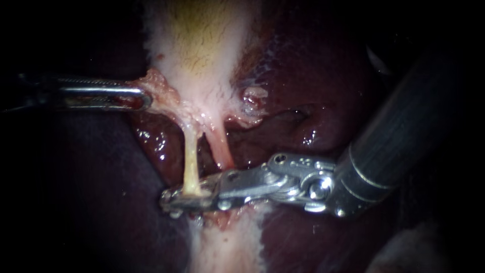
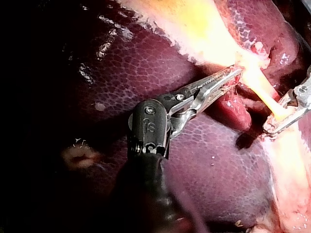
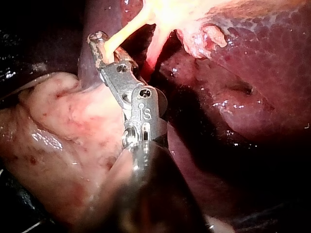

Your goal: Going back second clip left tube

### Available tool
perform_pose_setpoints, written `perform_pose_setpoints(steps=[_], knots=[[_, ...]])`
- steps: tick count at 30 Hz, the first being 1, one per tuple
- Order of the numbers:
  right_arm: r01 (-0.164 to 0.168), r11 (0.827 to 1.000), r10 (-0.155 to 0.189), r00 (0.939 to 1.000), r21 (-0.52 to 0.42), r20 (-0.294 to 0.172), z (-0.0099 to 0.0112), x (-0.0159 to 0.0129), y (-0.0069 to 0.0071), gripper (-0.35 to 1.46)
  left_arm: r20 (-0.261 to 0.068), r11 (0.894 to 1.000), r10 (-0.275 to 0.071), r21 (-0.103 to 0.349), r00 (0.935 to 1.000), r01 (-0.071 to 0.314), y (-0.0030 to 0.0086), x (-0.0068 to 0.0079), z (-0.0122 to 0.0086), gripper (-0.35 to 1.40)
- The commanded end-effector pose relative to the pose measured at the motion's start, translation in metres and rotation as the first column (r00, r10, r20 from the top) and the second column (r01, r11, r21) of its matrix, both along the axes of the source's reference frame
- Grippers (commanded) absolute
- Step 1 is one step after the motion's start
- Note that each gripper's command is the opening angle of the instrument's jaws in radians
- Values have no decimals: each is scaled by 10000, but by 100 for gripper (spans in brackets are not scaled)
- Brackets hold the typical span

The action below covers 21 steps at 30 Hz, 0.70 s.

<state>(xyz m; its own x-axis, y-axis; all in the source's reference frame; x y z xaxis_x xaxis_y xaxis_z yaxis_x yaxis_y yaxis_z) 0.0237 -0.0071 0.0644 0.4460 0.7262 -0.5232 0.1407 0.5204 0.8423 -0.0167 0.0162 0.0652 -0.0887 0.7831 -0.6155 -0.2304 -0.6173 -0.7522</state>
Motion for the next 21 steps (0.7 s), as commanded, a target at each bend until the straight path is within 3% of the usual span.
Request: perform_pose_setpoints(steps=[1,5,7,9,11,17,21], knots=[[-1,10000,1,10000,4,-1,0,0,0,-35,-3,10000,3,-20,10000,-3,0,0,0,-35],[13,10000,-13,10000,-5,23,0,0,0,-35,-2,10000,5,-20,10000,-5,0,0,0,-35],[-38,10000,39,10000,31,-78,0,0,0,-9,-2,10000,5,-20,10000,-5,0,0,0,-35],[-100,9999,101,9999,110,-118,0,4,0,30,-2,10000,5,-20,10000,-5,0,0,0,-35],[-255,9996,256,9996,89,-109,0,8,1,44,-2,10000,5,-20,10000,-5,0,0,0,-35],[-491,9987,490,9987,-144,-101,1,16,1,49,-1,10000,7,-19,10000,-7,0,1,0,-35],[-902,9930,897,9959,-764,-98,13,14,4,50,-1,10000,7,-20,10000,-7,0,1,0,-35]])
